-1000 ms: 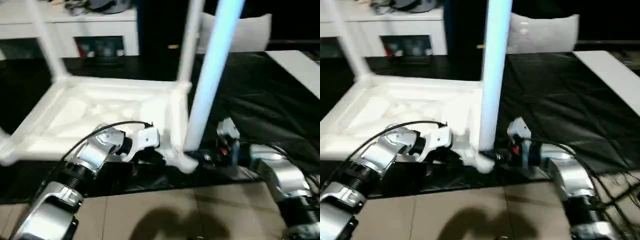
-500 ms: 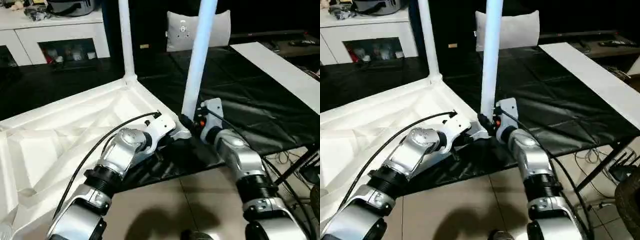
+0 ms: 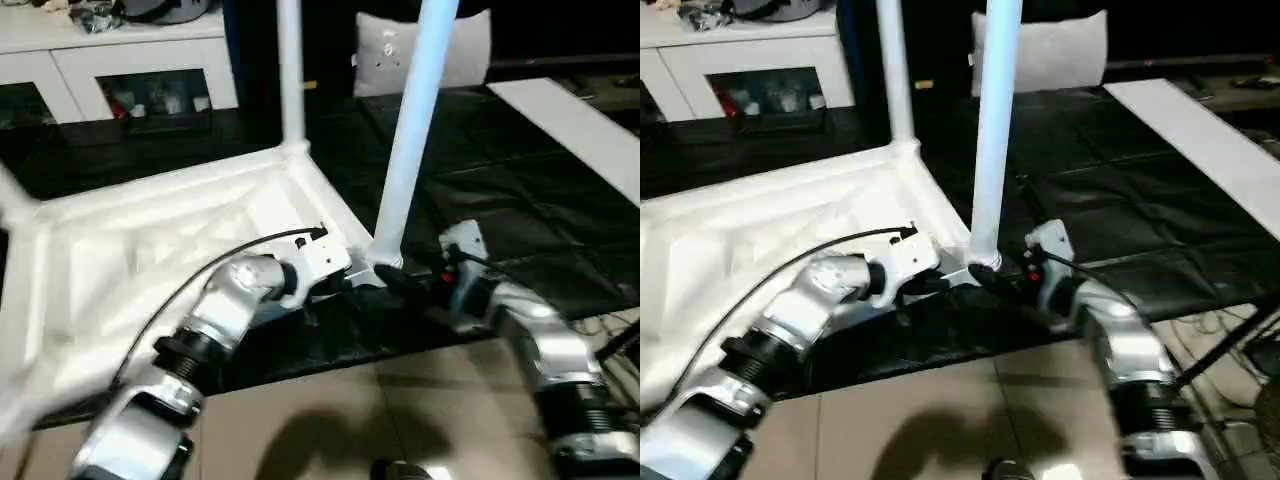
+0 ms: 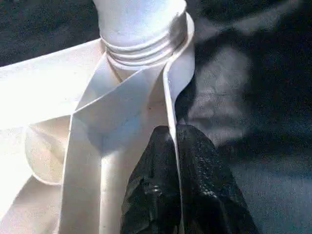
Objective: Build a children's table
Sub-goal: Rotate leg to tighten
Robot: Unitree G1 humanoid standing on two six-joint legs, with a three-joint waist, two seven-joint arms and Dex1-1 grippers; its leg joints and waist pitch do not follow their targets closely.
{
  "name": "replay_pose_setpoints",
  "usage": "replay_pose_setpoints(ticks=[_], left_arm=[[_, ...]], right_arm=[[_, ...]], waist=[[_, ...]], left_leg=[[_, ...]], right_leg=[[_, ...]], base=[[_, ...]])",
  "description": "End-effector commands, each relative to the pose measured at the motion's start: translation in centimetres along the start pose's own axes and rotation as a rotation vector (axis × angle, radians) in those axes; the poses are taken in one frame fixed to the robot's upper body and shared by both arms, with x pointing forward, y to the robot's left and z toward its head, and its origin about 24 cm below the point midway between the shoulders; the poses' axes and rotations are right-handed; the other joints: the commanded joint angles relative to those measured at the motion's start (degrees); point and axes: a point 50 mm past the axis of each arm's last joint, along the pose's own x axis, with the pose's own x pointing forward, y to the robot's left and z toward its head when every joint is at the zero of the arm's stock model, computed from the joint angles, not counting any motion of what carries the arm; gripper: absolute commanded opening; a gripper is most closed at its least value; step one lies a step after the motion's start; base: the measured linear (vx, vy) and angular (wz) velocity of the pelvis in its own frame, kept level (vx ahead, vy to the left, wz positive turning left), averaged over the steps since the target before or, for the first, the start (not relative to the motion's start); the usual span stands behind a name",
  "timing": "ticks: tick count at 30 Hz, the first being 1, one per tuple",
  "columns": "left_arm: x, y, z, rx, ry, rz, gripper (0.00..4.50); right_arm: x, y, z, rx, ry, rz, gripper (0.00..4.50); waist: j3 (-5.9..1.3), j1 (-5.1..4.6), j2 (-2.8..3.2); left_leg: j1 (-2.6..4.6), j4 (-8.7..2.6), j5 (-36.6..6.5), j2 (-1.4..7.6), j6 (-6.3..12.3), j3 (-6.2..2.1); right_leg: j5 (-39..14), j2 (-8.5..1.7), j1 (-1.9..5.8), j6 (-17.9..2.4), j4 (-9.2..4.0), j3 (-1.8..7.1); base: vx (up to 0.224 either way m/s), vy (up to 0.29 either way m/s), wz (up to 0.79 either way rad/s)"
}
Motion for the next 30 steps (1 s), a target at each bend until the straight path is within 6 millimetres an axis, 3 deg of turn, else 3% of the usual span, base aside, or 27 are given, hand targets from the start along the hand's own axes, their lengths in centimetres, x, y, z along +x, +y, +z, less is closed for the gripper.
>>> replay_pose_setpoints(ticks=[1, 3, 4, 5, 7, 9, 11, 16, 21, 22, 26, 30], left_arm=[[-0.1, -1.4, -1.9, 0.043, 0.081, -0.157, 0.0], [-0.6, -1.8, -2.0, 0.095, 0.074, -0.238, 0.0], [-0.8, -2.0, -2.1, 0.127, 0.083, -0.289, 0.0], [-0.9, -2.1, -2.2, 0.149, 0.087, -0.321, 0.0], [-1.1, -2.4, -2.2, 0.183, 0.089, -0.383, 0.0], [-1.3, -2.5, -2.3, 0.198, 0.085, -0.426, 0.0], [-1.4, -2.7, -2.2, 0.215, 0.079, -0.465, 0.0], [-1.7, -3.2, -2.0, 0.26, 0.065, -0.576, 0.0], [-1.6, -3.6, -1.9, 0.28, 0.06, -0.621, 0.0], [-1.5, -3.7, -1.9, 0.279, 0.06, -0.622, 0.0], [-1.4, -3.6, -1.9, 0.273, 0.053, -0.619, 0.0], [-1.5, -3.5, -2.1, 0.266, 0.054, -0.611, 0.0]], right_arm=[[-0.7, -0.3, 1.0, -0.05, -0.012, 0.04, 4.23], [-1.3, -0.4, 1.2, -0.089, 0.007, 0.086, 4.31], [-1.6, -0.2, 1.4, -0.112, 0.016, 0.143, 4.31], [-1.7, 0.1, 1.6, -0.115, 0.019, 0.187, 4.31], [-1.9, 0.5, 1.8, -0.116, 0.028, 0.269, 4.31], [-1.8, 0.8, 1.9, -0.117, 0.038, 0.318, 4.13], [-1.8, 1.2, 1.9, -0.112, 0.056, 0.375, 3.9], [-1.4, 2.0, 1.7, -0.112, 0.097, 0.49, 3.49], [-0.6, 2.6, 1.4, -0.102, 0.124, 0.556, 3.34], [-0.5, 2.6, 1.3, -0.099, 0.126, 0.562, 3.06], [-0.5, 2.9, 1.2, -0.084, 0.13, 0.591, 2.73], [-0.5, 3.1, 1.2, -0.065, 0.133, 0.618, 2.52]], waist=[[-3.92, 1.12, -1.23], [-4.01, 1.75, -1.08], [-4.27, 2.25, -1.14], [-4.62, 2.69, -1.23], [-4.81, 3.56, -0.94], [-4.69, 4.38, -0.9], [-4.27, 5.5, -1.05], [-3.97, 6.43, -1.01], [-4.15, 6.56, -1.06], [-4.24, 6.55, -1.19], [-4.42, 6.69, -1.26], [-4.36, 6.74, -1.32]], left_leg=[[-1.0, -3.61, -17.08, -1.0, 6.97, 2.39], [-0.76, -3.27, -15.58, -0.99, 7.06, 2.65], [-1.18, -3.07, -12.89, -1.05, 7.21, 2.58], [-1.11, -2.78, -9.71, -1.11, 7.93, 2.69], [-0.96, -2.38, -5.53, -1.07, 9.48, 2.83], [-0.61, -2.19, -3.75, -0.88, 10.31, 3.12], [-0.39, -2.47, -7.2, -0.71, 8.78, 3.43], [0.29, -3.13, -12.98, -0.41, 4.93, 3.61], [0.34, -3.15, -12.84, -0.35, 4.12, 3.58], [0.14, -3.12, -11.94, -0.4, 4.13, 3.54], [0.08, -2.92, -10.16, -0.43, 4.59, 3.56], [0.05, -2.96, -10.61, -0.46, 4.64, 3.57]], right_leg=[[-18.32, 0.3, 3.27, -12.62, -2.87, 1.46], [-17.44, 0.37, 3.06, -13.39, -2.51, 1.88], [-14.53, 0.52, 3.53, -13.83, -1.8, 2.12], [-9.83, 0.67, 3.76, -14.93, -1.15, 2.2], [-3.89, 0.83, 3.84, -16.55, -0.44, 2.28], [-1.42, 1.04, 3.6, -17.52, -0.14, 2.35], [-7.48, 0.91, 3.62, -16.22, -0.44, 2.46], [-16.78, 0.85, 3.13, -12.98, -1.2, 2.75], [-15.54, 0.92, 3.15, -13.0, -1.03, 2.84], [-14.44, 0.94, 3.32, -13.16, -0.81, 2.83], [-11.92, 0.96, 3.43, -13.77, -0.5, 2.83], [-12.93, 0.95, 3.46, -13.56, -0.63, 2.76]], base=[[0.055, -0.046, 0.09], [0.061, -0.048, 0.07], [0.062, -0.041, -0.01], [0.062, -0.041, -0.01], [0.0, 0.0, 0.0], [0.0, 0.0, 0.0], [0.0, 0.0, 0.0], [0.0, 0.0, 0.0], [0.0, 0.0, 0.0], [0.0, 0.0, 0.0], [0.0, 0.0, 0.0], [0.0, 0.0, 0.0]])
